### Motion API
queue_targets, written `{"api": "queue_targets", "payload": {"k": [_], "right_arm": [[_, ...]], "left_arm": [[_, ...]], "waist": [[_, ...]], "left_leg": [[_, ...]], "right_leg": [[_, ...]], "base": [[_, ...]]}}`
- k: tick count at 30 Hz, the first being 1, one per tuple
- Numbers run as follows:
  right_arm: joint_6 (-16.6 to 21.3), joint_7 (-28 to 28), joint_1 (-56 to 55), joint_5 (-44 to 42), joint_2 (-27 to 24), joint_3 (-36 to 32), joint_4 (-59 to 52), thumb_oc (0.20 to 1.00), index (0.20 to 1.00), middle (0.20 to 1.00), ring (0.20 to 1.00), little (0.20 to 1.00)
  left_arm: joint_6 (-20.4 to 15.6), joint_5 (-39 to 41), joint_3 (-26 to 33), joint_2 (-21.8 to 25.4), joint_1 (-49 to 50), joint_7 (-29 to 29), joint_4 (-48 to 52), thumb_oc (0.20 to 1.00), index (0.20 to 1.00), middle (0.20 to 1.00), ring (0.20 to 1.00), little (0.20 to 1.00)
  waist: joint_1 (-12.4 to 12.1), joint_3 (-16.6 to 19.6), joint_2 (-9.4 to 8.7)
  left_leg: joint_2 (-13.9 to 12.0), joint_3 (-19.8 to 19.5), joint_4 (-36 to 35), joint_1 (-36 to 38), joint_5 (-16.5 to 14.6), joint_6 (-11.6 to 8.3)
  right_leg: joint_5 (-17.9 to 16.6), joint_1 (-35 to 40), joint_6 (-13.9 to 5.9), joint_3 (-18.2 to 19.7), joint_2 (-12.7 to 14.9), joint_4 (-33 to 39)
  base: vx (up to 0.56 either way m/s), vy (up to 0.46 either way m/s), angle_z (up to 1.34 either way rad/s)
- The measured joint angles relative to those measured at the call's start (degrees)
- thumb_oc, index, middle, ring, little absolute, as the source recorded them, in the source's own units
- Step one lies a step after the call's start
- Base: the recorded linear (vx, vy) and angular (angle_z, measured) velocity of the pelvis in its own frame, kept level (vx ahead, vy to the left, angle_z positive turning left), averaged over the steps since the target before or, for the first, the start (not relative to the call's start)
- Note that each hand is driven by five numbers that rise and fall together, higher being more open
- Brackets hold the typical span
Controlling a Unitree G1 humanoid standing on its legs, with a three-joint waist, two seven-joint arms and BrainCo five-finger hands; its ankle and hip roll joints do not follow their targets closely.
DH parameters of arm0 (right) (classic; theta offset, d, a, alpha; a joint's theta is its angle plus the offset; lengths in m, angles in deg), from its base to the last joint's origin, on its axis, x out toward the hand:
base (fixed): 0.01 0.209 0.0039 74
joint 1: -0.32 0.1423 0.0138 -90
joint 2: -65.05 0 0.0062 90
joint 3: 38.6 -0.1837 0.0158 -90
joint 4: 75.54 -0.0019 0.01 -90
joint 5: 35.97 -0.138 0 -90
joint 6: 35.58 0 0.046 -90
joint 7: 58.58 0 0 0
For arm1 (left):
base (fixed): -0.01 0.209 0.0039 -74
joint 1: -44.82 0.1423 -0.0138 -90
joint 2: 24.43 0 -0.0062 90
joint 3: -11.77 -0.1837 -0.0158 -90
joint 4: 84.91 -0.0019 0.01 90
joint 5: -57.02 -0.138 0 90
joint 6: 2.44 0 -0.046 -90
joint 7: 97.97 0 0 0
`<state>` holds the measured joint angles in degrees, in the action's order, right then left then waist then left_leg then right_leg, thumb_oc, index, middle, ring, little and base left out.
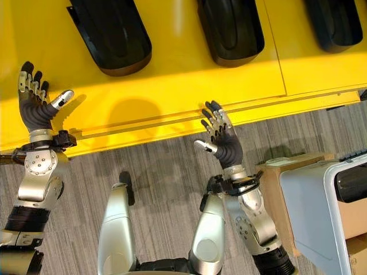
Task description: Move parts from the plastic box to the shelf.
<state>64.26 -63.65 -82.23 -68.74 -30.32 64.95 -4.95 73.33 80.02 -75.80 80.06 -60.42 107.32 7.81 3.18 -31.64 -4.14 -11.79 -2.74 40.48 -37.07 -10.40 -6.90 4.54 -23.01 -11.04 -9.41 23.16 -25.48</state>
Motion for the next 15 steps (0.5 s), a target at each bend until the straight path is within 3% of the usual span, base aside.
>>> {"api": "queue_targets", "payload": {"k": [15], "right_arm": [[1.01, -9.14, 24.33, 0.43, 0.58, 3.04, 4.99, 1.000, 1.000, 1.000, 1.000, 1.000]], "left_arm": [[-0.16, 3.39, -0.94, -1.75, 7.77, -4.82, 6.14, 1.000, 1.000, 1.000, 1.000, 1.000]], "waist": [[-4.92, 0.06, 0.76]], "left_leg": [[1.31, -1.23, 0.33, 0.39, -0.14, 0.03]], "right_leg": [[1.07, 1.55, 0.52, -1.71, 1.12, -1.37]], "base": [[0.01, -0.006, 0.07]]}}
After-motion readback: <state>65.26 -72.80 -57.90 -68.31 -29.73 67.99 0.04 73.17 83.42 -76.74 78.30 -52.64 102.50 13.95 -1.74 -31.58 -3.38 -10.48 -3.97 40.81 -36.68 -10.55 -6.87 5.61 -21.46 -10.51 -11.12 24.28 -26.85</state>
